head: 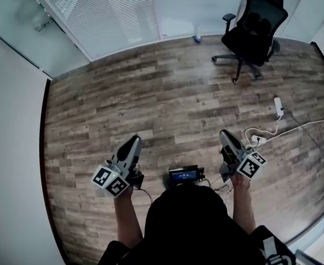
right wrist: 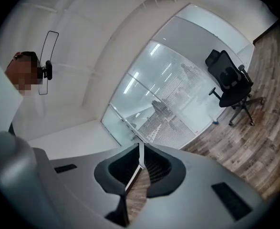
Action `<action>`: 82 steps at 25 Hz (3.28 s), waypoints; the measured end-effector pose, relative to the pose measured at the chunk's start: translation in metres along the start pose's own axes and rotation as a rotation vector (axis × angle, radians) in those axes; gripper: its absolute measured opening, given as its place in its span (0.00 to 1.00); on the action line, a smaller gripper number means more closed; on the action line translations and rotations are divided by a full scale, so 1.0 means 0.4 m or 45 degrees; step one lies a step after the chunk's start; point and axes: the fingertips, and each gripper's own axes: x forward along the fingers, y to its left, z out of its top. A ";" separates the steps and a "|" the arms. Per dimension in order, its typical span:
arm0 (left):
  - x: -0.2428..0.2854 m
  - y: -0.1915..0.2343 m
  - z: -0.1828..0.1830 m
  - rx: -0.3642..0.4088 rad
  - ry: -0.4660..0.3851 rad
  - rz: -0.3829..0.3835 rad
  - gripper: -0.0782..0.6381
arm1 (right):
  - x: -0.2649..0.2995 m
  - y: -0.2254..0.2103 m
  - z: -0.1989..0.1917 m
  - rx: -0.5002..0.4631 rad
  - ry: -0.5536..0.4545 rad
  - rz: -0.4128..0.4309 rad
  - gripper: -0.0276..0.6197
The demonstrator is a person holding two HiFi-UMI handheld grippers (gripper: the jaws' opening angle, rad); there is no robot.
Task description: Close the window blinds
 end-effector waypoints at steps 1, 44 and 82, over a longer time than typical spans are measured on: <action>0.003 0.001 -0.004 0.002 0.005 0.001 0.13 | -0.001 -0.007 -0.001 0.001 0.000 -0.001 0.10; 0.356 0.331 0.059 -0.129 -0.031 -0.093 0.13 | 0.328 -0.192 0.159 -0.167 0.097 -0.177 0.10; 0.875 0.650 0.460 0.108 -0.124 0.168 0.13 | 1.078 -0.557 0.451 -0.197 0.362 0.055 0.10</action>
